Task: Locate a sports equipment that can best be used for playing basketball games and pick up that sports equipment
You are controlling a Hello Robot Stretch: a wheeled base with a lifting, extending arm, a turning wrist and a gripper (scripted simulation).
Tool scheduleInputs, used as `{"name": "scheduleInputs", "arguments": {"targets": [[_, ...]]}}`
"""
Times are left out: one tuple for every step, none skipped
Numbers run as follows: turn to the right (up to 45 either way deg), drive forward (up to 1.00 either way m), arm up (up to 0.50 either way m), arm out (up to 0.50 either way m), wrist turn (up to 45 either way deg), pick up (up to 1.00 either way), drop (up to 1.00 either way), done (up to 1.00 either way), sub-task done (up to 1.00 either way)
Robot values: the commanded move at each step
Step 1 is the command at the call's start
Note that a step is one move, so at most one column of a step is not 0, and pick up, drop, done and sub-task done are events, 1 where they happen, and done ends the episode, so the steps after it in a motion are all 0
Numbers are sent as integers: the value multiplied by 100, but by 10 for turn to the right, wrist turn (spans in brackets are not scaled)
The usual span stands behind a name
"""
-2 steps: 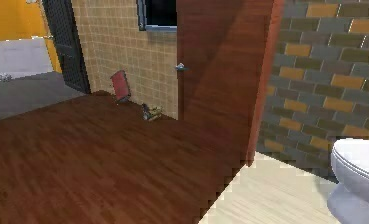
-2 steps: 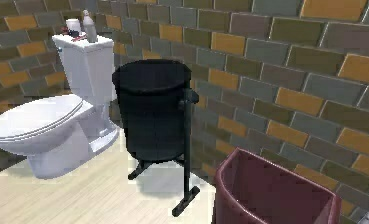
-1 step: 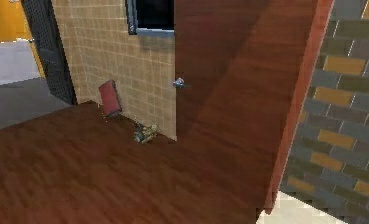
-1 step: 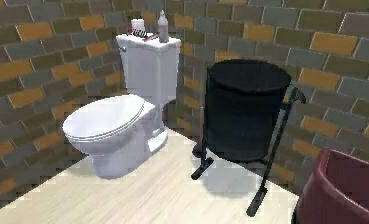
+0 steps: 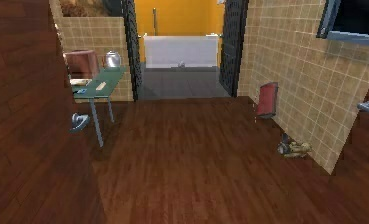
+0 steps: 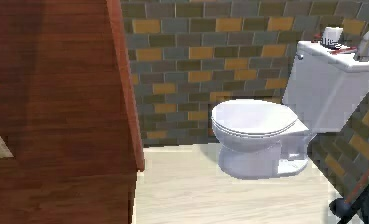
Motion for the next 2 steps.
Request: {"name": "scheduleInputs", "arguments": {"targets": [[-30, 0, 0, 0, 0, 0, 0, 0, 0], [0, 100, 0, 0, 0, 0, 0, 0, 0]]}}
